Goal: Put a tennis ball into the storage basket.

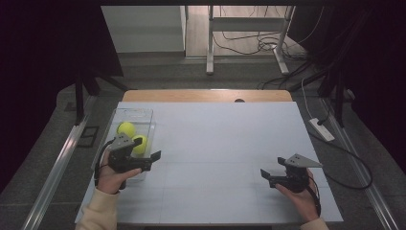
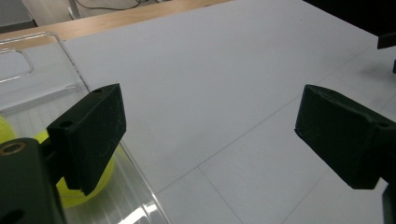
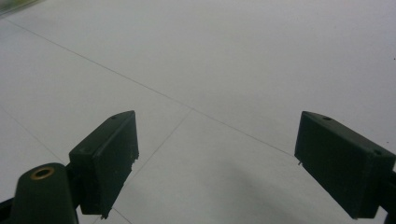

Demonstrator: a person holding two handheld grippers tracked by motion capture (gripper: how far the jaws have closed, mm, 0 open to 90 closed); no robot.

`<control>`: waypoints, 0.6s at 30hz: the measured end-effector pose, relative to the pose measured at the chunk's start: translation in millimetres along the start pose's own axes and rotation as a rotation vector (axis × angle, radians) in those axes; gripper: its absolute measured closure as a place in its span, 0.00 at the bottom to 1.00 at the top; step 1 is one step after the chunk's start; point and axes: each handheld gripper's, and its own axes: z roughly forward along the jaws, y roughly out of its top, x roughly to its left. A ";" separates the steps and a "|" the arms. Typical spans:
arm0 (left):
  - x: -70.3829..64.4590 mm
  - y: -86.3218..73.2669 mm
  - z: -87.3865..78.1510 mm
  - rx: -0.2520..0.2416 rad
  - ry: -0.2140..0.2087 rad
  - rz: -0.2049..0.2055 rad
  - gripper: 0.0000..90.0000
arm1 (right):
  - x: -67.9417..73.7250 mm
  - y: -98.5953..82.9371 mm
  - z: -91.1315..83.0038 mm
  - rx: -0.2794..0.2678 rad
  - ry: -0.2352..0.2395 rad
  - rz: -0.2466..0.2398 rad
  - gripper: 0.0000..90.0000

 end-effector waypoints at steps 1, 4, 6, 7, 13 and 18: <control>-2.2 -2.0 -0.2 -0.003 0.001 0.004 0.11 | -0.6 0.2 -0.9 0.000 0.001 0.002 0.15; -4.7 -5.4 -0.3 -0.007 -0.003 0.005 0.11 | -1.5 0.1 -1.5 -0.007 0.005 0.007 0.15; -7.9 -11.1 0.1 -0.005 -0.010 0.008 0.11 | -1.7 0.3 -2.0 -0.011 0.007 0.006 0.15; -8.7 -12.8 0.2 -0.003 -0.012 0.008 0.11 | -1.7 0.3 -1.9 -0.012 0.006 0.005 0.15; -10.6 -19.6 -0.3 0.004 -0.011 0.005 0.11 | -2.5 0.3 -2.5 -0.016 0.005 0.010 0.15; -10.9 -20.3 0.0 0.000 -0.008 0.010 0.11 | -2.3 0.7 -3.1 -0.018 0.002 0.011 0.15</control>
